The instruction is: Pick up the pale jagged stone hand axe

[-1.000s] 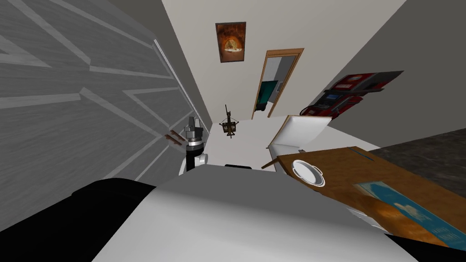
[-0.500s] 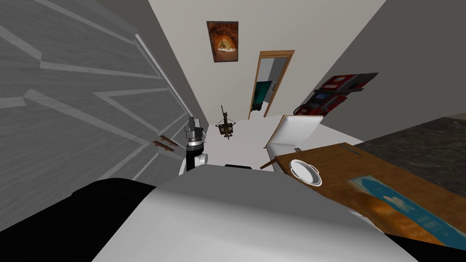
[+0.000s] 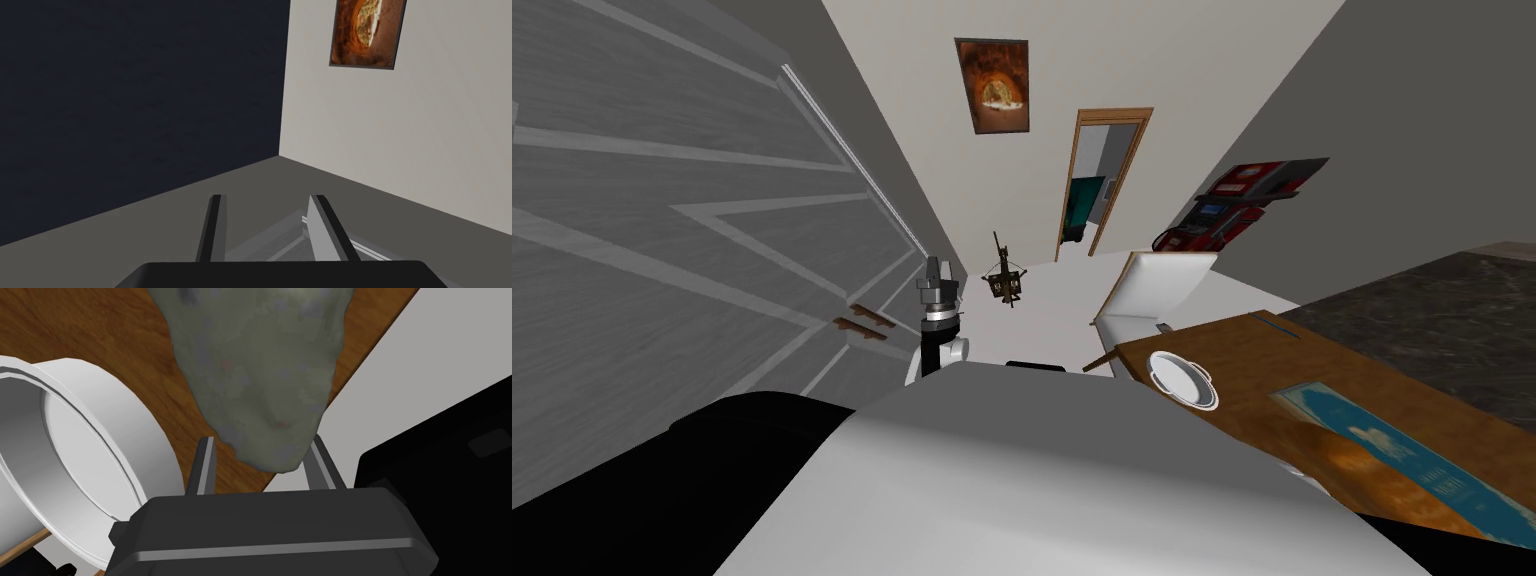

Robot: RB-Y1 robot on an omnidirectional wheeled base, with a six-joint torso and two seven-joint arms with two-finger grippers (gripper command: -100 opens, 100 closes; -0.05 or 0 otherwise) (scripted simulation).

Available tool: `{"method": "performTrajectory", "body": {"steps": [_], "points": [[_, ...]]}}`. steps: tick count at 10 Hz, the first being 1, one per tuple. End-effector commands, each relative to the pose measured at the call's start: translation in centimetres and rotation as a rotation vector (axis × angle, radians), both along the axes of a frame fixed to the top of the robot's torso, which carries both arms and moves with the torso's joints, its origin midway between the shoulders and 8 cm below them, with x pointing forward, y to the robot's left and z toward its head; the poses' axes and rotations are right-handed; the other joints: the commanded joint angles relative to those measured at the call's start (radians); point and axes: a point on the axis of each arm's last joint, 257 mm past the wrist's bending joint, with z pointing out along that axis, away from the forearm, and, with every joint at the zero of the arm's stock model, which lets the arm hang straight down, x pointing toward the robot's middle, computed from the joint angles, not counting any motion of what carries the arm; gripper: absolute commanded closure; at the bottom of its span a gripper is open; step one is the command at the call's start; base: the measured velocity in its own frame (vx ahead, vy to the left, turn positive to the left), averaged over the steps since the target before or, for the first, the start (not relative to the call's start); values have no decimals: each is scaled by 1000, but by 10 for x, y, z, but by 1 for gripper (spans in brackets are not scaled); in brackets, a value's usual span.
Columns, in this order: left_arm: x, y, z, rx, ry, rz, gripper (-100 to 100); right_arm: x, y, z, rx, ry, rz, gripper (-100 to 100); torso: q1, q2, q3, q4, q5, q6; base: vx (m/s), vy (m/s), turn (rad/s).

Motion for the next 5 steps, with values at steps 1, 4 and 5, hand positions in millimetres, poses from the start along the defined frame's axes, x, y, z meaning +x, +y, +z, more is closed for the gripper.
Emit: {"method": "performTrajectory", "body": {"steps": [1, 4, 5], "points": [[0, 0, 0, 0, 0, 0, 0, 0, 0, 0, 0, 0, 0, 100, 0, 0, 0, 0, 0, 0, 0, 0, 0], [0, 0, 0, 0, 0, 0, 0, 0, 0, 0, 0, 0, 0, 0, 1, 1, 0, 0, 0, 0, 0, 0, 0], [0, 0, 0, 0, 0, 0, 0, 0, -3, 3, -1, -2, -19, 100, 1, 1, 0, 0, 1, 0, -54, 10, 144]]}}
